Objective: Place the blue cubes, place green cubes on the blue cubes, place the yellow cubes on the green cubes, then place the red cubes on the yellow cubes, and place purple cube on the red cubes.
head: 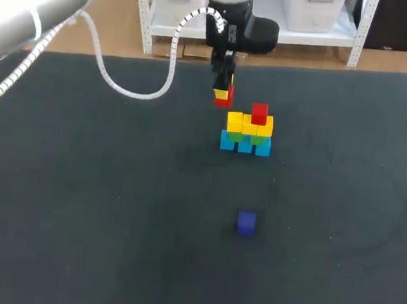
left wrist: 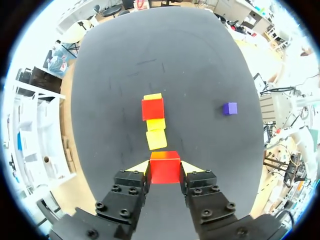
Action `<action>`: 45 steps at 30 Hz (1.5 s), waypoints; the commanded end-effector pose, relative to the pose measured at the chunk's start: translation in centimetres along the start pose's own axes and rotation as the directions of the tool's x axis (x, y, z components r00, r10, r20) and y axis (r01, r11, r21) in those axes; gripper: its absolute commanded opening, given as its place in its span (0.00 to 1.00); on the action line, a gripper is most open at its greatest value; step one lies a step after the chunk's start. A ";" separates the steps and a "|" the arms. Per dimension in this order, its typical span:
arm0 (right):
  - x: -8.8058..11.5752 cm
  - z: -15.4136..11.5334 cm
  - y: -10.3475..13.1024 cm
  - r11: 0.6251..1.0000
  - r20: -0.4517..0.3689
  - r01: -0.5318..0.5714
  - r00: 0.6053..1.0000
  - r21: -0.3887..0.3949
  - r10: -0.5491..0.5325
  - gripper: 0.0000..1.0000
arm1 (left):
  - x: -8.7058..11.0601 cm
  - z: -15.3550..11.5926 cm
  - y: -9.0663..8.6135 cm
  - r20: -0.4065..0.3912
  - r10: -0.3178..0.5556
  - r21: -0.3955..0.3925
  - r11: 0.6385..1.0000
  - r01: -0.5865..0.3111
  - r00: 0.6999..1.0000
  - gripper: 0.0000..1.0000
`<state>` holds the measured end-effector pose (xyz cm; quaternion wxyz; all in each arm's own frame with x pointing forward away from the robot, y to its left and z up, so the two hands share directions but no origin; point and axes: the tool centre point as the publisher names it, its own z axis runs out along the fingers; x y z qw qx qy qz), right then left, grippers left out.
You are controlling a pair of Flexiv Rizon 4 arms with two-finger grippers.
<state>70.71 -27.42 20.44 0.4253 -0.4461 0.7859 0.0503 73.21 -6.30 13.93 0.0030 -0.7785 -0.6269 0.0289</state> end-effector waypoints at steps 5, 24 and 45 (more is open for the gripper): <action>0.0 -0.1 0.1 1.000 0.000 0.000 1.000 0.003 0.000 1.00 | -1.4 1.0 -0.3 0.038 -0.005 0.067 0.998 0.002 0.999 0.00; 0.0 -0.1 0.1 1.000 0.000 0.000 1.000 0.003 0.000 1.00 | -3.4 3.2 0.9 0.039 -0.073 -0.003 0.997 0.073 0.997 0.00; 0.0 -0.1 0.1 1.000 0.000 0.000 1.000 0.003 0.000 1.00 | -4.0 4.0 1.4 0.012 -0.109 -0.015 0.994 0.109 0.994 0.00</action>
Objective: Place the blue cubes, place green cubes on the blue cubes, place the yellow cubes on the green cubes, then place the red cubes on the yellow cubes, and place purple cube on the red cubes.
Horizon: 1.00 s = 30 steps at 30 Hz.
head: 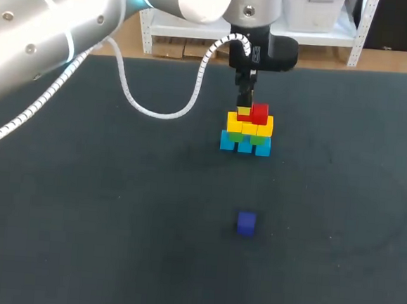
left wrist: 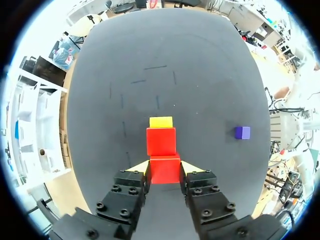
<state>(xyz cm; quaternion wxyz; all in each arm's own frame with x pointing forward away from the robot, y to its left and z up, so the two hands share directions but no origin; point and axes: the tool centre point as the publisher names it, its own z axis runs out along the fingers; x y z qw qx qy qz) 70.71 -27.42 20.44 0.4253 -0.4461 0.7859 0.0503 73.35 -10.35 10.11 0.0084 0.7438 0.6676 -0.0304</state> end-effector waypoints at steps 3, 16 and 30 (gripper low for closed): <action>0.0 -0.1 0.1 1.000 0.000 0.000 1.000 0.003 0.000 1.00 | -0.2 0.1 0.1 -0.012 -0.007 0.000 1.000 0.007 1.000 0.00; 0.0 -0.1 0.1 1.000 0.000 0.000 1.000 0.003 0.000 1.00 | -0.1 0.1 0.0 -0.018 -0.006 -0.003 1.000 0.006 1.000 0.40; 0.0 -0.1 0.1 1.000 0.000 0.000 1.000 0.003 0.000 1.00 | 0.2 -0.5 -0.7 -0.014 -0.023 -0.023 0.999 0.022 1.000 1.00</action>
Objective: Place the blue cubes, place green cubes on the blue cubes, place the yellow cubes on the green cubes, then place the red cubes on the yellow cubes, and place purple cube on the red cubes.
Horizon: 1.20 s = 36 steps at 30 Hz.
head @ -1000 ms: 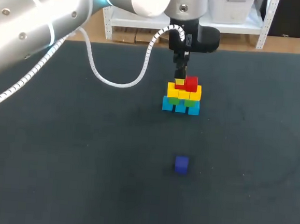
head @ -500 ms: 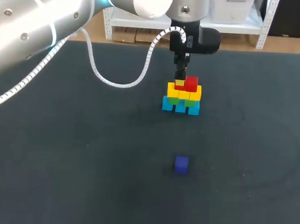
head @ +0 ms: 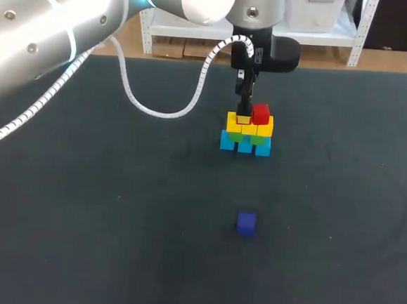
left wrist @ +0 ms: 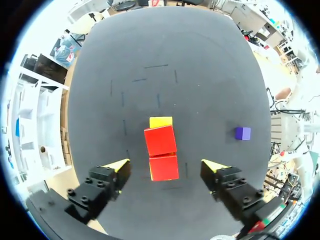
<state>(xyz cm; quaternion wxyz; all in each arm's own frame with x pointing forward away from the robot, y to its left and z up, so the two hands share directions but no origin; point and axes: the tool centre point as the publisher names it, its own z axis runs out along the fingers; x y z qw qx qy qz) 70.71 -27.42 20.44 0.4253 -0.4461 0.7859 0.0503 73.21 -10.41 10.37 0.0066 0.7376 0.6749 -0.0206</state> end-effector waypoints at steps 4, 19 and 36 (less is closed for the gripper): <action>0.0 -0.1 0.1 1.000 0.000 0.000 1.000 0.003 0.000 1.00 | 0.8 -1.4 -1.3 0.003 -0.010 -0.045 0.999 0.010 1.000 1.00; 0.0 -0.1 0.1 1.000 0.000 0.000 1.000 0.003 0.000 1.00 | 1.1 -2.6 -9.5 0.057 -0.012 -0.070 0.997 0.016 0.998 1.00; 0.0 -0.1 0.1 1.000 0.000 0.000 1.000 0.003 0.000 1.00 | -0.7 1.4 -17.2 0.049 0.003 -0.040 0.999 -0.001 0.999 1.00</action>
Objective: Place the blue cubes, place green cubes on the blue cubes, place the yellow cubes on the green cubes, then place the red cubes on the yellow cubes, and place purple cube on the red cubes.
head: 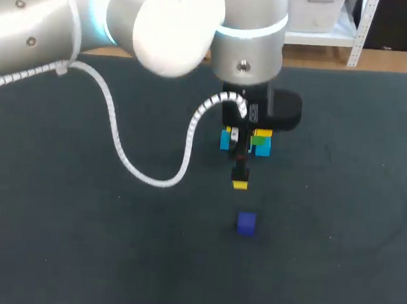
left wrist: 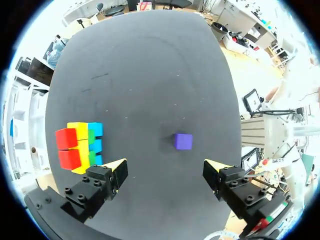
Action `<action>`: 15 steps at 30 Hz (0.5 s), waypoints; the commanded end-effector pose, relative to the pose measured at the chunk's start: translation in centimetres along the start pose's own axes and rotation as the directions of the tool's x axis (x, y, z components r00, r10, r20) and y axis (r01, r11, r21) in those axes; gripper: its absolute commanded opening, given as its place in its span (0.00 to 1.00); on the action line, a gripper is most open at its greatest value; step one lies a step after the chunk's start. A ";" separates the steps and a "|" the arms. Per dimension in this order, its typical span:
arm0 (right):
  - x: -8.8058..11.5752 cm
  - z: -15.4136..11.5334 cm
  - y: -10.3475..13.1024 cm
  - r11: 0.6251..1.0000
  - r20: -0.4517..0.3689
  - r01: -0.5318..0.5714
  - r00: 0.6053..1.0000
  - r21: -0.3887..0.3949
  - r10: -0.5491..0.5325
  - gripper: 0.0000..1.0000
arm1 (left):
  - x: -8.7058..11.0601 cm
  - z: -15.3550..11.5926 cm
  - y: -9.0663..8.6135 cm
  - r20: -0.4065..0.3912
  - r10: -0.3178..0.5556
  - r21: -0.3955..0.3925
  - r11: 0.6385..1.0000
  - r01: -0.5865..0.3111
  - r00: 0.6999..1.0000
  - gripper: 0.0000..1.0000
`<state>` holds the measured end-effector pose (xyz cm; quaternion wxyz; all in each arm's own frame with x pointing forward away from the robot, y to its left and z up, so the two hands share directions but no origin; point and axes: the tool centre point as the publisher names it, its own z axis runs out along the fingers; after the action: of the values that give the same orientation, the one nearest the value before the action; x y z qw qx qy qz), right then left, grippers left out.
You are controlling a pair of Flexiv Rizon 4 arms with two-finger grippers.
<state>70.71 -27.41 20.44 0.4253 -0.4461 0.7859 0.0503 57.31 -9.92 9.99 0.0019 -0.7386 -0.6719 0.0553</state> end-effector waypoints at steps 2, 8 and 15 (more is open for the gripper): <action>0.0 -0.1 0.1 1.000 0.000 0.000 1.000 0.003 0.000 1.00 | 0.2 1.5 -1.9 0.013 0.004 -0.097 0.995 -0.003 1.000 1.00; 0.0 -0.1 0.1 1.000 0.000 0.000 1.000 0.003 0.000 1.00 | -0.2 3.5 -3.3 0.050 0.046 -0.072 0.997 -0.043 0.998 1.00; 0.0 -0.1 0.1 1.000 0.000 0.000 1.000 0.003 0.000 1.00 | 0.0 5.7 -3.2 0.060 0.079 0.015 0.997 -0.080 0.995 1.00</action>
<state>70.71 -27.42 20.44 0.4253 -0.4460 0.7859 0.0503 52.99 -9.97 5.34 -0.0186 -0.7612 -0.6443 0.0715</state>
